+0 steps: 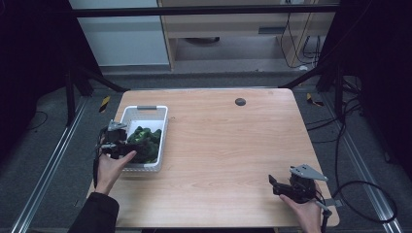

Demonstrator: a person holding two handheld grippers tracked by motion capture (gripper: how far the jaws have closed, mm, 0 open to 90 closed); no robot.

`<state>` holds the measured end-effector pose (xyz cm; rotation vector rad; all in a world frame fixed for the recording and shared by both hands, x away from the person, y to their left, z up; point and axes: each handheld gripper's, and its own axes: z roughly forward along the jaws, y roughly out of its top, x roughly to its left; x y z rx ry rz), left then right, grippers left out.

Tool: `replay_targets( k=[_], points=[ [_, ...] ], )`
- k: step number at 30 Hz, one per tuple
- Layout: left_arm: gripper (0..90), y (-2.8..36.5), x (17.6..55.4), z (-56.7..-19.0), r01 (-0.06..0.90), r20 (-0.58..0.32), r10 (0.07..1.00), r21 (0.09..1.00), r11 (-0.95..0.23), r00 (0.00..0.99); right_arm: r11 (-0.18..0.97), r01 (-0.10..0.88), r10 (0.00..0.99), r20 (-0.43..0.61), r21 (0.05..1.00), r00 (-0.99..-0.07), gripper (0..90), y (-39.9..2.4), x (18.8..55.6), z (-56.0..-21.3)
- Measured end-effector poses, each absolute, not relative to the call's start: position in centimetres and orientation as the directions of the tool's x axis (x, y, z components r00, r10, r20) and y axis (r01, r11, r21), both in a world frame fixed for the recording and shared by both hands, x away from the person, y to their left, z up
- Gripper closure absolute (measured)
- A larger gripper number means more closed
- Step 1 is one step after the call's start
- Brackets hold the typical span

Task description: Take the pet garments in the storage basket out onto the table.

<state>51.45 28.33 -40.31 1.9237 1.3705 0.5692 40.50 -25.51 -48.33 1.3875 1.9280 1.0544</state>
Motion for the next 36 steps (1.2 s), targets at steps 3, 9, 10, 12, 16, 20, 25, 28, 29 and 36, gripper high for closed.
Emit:
replay_targets(
  k=[3, 9, 10, 12, 16, 20, 25, 28, 29, 36],
  points=[
    [14.7, 28.2, 51.7, -40.5, 0.638, -0.042, 0.938, 0.743, -0.2, 0.343, 0.166, 0.529, 0.944, 0.02, 0.833, -0.328, 12.3, -25.5, 40.5, -48.4],
    [14.4, 27.9, 52.3, -41.1, 0.663, -0.036, 0.939, 0.717, -0.213, 0.341, 0.161, 0.535, 0.944, 0.029, 0.829, -0.328, 12.1, -25.5, 40.5, -48.3],
    [14.4, 27.9, 52.4, -41.1, 0.666, -0.034, 0.939, 0.714, -0.216, 0.341, 0.171, 0.53, 0.944, 0.016, 0.83, -0.329, 12.1, -25.5, 40.5, -48.4],
    [14.0, 27.8, 52.6, -41.3, 0.671, -0.032, 0.94, 0.709, -0.218, 0.339, 0.172, 0.532, 0.944, 0.016, 0.829, -0.33, 12.0, -25.5, 40.5, -48.4],
    [13.4, 28.0, 53.0, -41.7, 0.689, -0.04, 0.941, 0.692, -0.216, 0.336, 0.165, 0.54, 0.943, 0.028, 0.825, -0.33, 11.8, -25.4, 40.5, -48.4],
    [12.8, 28.0, 53.4, -42.3, 0.708, -0.049, 0.941, 0.672, -0.217, 0.335, 0.18, 0.538, 0.942, 0.014, 0.823, -0.336, 11.1, -25.4, 40.6, -48.5],
    [14.2, 27.9, 53.6, -42.8, 0.73, -0.059, 0.939, 0.647, -0.222, 0.338, 0.177, 0.547, 0.94, 0.025, 0.819, -0.341, 11.1, -25.4, 40.6, -48.6],
    [17.2, 27.6, 53.8, -43.1, 0.736, -0.049, 0.939, 0.636, -0.234, 0.341, 0.178, 0.546, 0.939, 0.025, 0.819, -0.343, 11.0, -25.3, 40.6, -48.6],
    [18.8, 27.6, 53.8, -43.1, 0.736, -0.049, 0.939, 0.636, -0.234, 0.341, 0.178, 0.546, 0.939, 0.025, 0.819, -0.343, 11.0, -25.3, 40.6, -48.6],
    [37.2, 27.5, 54.1, -43.6, 0.77, -0.077, 0.936, 0.595, -0.232, 0.342, 0.18, 0.547, 0.937, 0.025, 0.817, -0.347, 10.8, -25.3, 40.7, -48.6]
  ],
)
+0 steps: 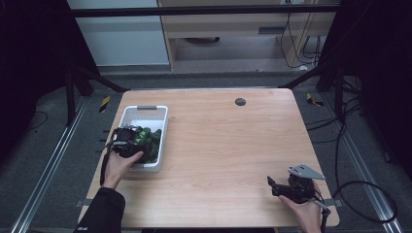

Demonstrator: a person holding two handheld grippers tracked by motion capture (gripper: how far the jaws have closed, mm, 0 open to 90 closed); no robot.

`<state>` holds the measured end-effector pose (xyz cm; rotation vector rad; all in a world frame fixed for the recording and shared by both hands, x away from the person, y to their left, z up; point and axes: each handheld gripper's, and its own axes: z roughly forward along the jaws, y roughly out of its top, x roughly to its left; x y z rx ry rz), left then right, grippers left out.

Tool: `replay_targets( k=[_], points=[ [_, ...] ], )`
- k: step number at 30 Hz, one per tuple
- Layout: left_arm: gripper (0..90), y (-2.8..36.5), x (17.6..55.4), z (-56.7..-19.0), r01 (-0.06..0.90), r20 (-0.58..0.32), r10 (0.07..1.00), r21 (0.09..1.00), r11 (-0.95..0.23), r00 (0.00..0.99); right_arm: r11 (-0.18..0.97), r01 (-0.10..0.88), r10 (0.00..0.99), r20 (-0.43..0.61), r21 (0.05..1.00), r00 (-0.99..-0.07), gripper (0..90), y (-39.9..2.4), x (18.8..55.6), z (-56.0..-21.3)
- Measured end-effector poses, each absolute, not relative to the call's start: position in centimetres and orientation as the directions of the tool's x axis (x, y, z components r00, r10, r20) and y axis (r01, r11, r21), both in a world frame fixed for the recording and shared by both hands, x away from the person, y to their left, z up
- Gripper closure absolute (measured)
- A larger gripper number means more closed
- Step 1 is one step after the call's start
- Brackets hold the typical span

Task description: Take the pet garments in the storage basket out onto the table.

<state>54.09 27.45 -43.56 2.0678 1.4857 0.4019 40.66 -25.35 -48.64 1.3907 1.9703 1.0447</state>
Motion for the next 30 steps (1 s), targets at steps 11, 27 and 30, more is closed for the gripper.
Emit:
replay_targets(
  k=[11, 27, 30],
  points=[
    [70.1, 27.8, 54.2, -43.7, 0.798, -0.091, 0.936, 0.554, -0.236, 0.34, 0.179, 0.549, 0.935, 0.033, 0.816, -0.353, 10.8, -25.3, 40.7, -48.6],
    [82.3, 27.9, 53.2, -41.5, 0.758, -0.046, 0.928, 0.593, -0.272, 0.369, 0.191, 0.545, 0.932, 0.023, 0.817, -0.362, 11.0, -25.3, 40.7, -48.7],
    [82.6, 28.0, 52.8, -40.4, 0.74, -0.039, 0.926, 0.615, -0.274, 0.375, 0.192, 0.545, 0.931, 0.024, 0.817, -0.364, 10.9, -25.3, 40.7, -48.7]
  ],
)
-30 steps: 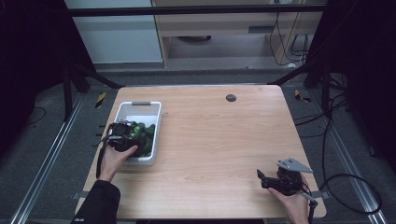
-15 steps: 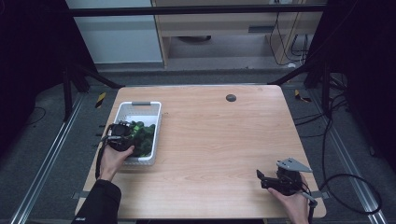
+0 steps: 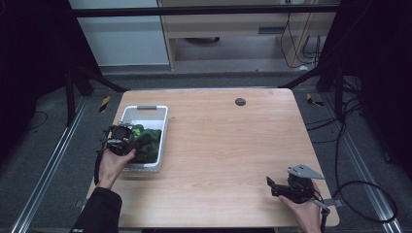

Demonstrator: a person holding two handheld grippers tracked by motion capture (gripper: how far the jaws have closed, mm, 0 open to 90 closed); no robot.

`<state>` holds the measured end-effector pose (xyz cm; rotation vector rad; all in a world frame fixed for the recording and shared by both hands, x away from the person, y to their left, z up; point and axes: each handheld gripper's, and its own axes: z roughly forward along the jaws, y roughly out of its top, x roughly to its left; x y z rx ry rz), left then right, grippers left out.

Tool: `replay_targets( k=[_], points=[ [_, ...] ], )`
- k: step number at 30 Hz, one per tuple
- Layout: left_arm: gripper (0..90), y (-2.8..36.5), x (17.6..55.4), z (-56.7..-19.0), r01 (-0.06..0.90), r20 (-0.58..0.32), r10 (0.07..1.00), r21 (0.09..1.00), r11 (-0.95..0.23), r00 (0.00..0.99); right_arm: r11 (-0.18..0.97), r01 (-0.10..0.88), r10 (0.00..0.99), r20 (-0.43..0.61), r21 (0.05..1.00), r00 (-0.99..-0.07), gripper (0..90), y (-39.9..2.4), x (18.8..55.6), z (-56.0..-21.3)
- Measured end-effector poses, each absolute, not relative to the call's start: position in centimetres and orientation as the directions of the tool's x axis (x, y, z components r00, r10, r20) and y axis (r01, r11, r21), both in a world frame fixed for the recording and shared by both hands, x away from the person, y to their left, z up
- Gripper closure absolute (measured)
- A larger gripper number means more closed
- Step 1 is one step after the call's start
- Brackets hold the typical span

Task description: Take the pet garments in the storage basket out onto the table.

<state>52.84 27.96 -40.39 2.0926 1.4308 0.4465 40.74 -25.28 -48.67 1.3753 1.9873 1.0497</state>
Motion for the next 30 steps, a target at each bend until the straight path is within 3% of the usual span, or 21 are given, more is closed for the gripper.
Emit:
replay_targets(
  k=[30],
  points=[
    [82.8, 29.5, 50.3, -32.1, 0.634, -0.022, 0.891, 0.711, -0.305, 0.454, 0.193, 0.538, 0.93, 0.022, 0.821, -0.367, 10.9, -25.2, 40.7, -48.6]
  ],
)
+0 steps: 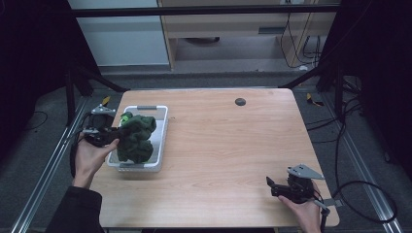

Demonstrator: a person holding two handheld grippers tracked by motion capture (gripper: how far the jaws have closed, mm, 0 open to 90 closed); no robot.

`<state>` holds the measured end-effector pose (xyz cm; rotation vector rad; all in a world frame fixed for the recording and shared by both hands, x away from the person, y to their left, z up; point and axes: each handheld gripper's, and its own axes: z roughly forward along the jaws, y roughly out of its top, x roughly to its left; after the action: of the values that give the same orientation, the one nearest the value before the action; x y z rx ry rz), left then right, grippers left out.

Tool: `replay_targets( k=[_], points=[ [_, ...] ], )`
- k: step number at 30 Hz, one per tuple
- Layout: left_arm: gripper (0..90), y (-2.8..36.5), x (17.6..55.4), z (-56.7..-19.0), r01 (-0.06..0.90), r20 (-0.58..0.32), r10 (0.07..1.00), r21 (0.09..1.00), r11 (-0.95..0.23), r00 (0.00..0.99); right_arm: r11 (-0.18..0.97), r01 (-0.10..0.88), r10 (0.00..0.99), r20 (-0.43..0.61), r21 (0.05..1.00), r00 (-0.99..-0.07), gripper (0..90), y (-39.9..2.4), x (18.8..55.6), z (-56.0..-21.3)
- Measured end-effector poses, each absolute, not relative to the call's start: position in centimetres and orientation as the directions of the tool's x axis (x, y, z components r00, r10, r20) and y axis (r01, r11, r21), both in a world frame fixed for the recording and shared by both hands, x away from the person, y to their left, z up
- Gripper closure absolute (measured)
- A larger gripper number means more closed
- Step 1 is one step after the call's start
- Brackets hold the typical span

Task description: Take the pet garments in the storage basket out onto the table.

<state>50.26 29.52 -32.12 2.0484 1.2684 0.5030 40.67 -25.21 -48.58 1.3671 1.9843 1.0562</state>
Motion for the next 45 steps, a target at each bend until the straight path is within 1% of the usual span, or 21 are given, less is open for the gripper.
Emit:
replay_targets(
  k=[8, 18, 25, 31, 36, 45],
  points=[
    [82.8, 29.6, 49.6, -30.0, 0.601, -0.009, 0.879, 0.732, -0.319, 0.478, 0.192, 0.535, 0.931, 0.02, 0.823, -0.365, 10.9, -25.2, 40.6, -48.5],
    [82.9, 29.2, 49.2, -28.9, 0.591, -0.027, 0.856, 0.735, -0.333, 0.516, 0.191, 0.536, 0.931, 0.021, 0.822, -0.364, 10.9, -25.2, 40.7, -48.5],
    [82.9, 28.7, 48.8, -28.4, 0.58, -0.022, 0.84, 0.733, -0.354, 0.542, 0.191, 0.535, 0.931, 0.021, 0.823, -0.364, 10.9, -25.3, 40.6, -48.5],
    [82.8, 27.7, 48.0, -27.4, 0.55, -0.002, 0.808, 0.734, -0.399, 0.589, 0.19, 0.536, 0.931, 0.022, 0.823, -0.364, 10.9, -25.3, 40.6, -48.5],
    [82.8, 26.2, 47.1, -26.7, 0.516, 0.013, 0.771, 0.736, -0.438, 0.637, 0.19, 0.535, 0.931, 0.023, 0.823, -0.364, 11.0, -25.3, 40.6, -48.5],
    [82.7, 24.0, 46.8, -26.2, 0.486, 0.031, 0.729, 0.726, -0.486, 0.684, 0.181, 0.533, 0.933, 0.026, 0.827, -0.358, 11.0, -25.4, 40.6, -48.4]
  ],
)
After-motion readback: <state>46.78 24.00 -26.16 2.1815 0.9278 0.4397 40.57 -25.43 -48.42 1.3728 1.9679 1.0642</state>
